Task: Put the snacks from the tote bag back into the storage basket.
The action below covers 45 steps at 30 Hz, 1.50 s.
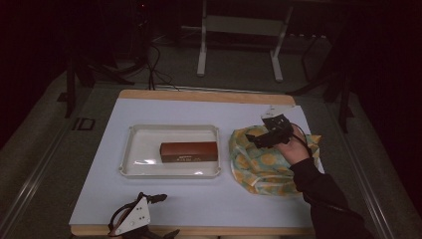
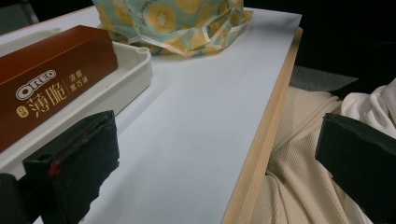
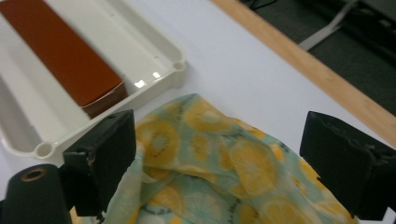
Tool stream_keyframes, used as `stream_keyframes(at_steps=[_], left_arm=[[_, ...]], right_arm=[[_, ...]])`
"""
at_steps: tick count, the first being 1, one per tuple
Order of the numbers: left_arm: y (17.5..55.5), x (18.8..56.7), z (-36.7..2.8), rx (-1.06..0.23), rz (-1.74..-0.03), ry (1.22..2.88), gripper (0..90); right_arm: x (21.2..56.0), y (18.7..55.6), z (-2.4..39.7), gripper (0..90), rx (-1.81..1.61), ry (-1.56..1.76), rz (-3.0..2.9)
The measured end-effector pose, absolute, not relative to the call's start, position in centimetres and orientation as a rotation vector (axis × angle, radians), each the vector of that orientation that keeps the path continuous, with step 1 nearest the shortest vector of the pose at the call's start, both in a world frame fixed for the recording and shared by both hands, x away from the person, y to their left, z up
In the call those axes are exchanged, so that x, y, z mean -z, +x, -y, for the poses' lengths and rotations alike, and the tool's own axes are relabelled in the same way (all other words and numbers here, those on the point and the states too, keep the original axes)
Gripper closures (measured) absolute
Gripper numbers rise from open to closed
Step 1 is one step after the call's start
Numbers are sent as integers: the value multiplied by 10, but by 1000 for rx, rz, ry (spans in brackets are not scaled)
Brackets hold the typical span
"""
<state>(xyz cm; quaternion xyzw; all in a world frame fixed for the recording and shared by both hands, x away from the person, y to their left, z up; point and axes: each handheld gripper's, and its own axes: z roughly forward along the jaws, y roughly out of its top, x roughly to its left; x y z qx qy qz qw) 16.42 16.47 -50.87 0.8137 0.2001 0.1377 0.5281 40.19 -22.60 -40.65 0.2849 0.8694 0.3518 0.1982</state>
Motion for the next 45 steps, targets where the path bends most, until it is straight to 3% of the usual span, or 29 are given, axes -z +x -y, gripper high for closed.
stream_keyframes(at_steps=[29, 45], left_arm=[[165, 509, -164, -329, -478, 1949, 0], [164, 509, -163, -331, -474, 1953, 0]], right_arm=[[448, 333, 307, 108, -1103, 1082, -2033], [482, 298, 311, 108, -1064, 1063, -1987]])
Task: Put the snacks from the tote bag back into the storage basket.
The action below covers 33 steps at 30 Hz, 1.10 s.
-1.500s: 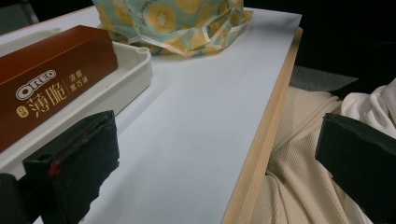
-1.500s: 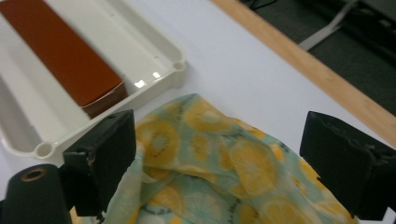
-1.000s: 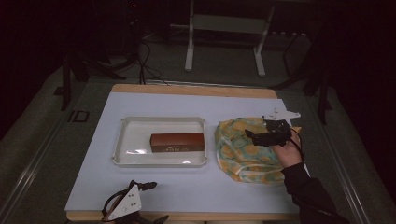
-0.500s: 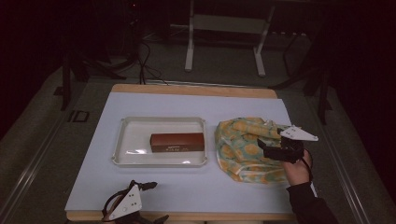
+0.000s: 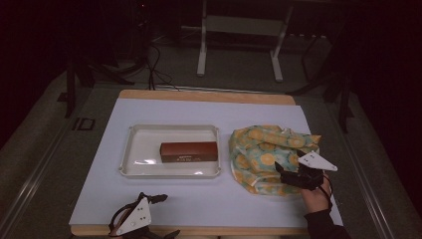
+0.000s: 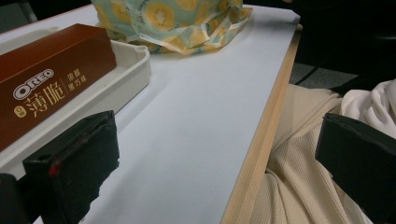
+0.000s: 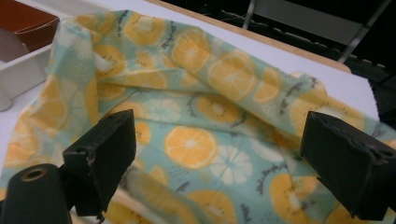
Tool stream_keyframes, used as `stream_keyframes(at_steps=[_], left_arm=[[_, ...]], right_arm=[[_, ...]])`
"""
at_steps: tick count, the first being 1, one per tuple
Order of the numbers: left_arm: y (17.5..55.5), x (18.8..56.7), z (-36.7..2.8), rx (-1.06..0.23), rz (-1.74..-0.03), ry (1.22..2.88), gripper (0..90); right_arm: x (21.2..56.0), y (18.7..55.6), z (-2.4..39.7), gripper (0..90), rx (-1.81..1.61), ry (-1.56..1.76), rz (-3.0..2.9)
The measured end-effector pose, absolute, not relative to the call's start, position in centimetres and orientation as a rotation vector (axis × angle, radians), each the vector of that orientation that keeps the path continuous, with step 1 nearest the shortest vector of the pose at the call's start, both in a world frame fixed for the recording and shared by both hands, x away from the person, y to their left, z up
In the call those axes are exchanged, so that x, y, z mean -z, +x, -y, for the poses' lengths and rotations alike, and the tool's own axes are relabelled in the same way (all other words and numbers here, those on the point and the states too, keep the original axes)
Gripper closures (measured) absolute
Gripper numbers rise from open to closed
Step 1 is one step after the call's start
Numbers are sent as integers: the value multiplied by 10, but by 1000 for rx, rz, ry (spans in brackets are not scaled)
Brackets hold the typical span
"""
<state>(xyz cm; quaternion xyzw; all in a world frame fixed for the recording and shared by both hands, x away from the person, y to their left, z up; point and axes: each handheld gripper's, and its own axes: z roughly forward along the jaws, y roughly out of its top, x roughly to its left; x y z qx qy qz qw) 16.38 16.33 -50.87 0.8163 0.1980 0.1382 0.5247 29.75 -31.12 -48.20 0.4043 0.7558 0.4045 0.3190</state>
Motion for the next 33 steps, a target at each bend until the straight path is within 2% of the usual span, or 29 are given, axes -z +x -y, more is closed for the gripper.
stream_keyframes(at_steps=[17, 33], left_arm=[[163, 509, -162, -333, -467, 1961, 0], [163, 509, -162, -327, -465, 1963, 0]], right_arm=[[499, 265, 322, 108, -1057, 1065, -1907], [499, 263, 322, 108, -1161, 1031, -1877]])
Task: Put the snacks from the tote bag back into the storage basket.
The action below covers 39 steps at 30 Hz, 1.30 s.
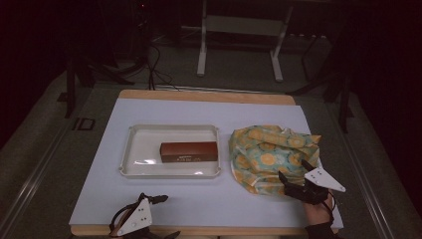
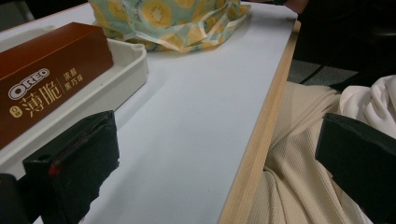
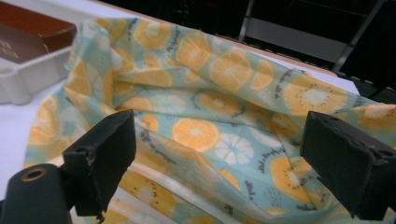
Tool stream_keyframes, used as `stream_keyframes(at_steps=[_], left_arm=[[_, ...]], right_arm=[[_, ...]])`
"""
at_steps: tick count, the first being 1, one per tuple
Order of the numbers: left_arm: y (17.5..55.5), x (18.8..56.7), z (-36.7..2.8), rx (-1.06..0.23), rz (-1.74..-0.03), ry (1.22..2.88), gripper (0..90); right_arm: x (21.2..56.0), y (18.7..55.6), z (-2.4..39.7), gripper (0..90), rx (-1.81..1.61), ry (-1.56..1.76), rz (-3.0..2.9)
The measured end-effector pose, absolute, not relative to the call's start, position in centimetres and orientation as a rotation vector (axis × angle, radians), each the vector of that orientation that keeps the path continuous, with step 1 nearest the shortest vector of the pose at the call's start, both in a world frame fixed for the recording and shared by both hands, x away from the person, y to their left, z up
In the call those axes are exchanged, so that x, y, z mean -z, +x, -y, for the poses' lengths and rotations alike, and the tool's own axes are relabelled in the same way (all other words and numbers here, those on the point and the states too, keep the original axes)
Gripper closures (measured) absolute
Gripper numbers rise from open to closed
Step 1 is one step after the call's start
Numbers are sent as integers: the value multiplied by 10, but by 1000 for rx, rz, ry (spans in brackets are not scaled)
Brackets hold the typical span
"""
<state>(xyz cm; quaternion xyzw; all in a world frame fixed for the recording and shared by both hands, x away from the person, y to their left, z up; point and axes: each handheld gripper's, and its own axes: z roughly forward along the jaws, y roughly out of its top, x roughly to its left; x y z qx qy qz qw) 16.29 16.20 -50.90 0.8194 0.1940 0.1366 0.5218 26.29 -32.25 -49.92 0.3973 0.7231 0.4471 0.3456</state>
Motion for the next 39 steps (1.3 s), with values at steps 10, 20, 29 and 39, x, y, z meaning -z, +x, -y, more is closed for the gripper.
stream_keyframes(at_steps=[10, 20, 29, 39], left_arm=[[162, 509, -162, -327, -464, 1963, 0], [162, 509, -162, -329, -464, 1963, 0], [163, 509, -162, -329, -464, 1962, 0], [162, 509, -162, -327, -464, 1963, 0]], right_arm=[[497, 262, 325, 108, -1199, 1023, -1845], [496, 261, 325, 108, -1214, 1007, -1831], [497, 261, 325, 108, -1206, 985, -1842], [498, 263, 330, 108, -1224, 1036, -1828]])
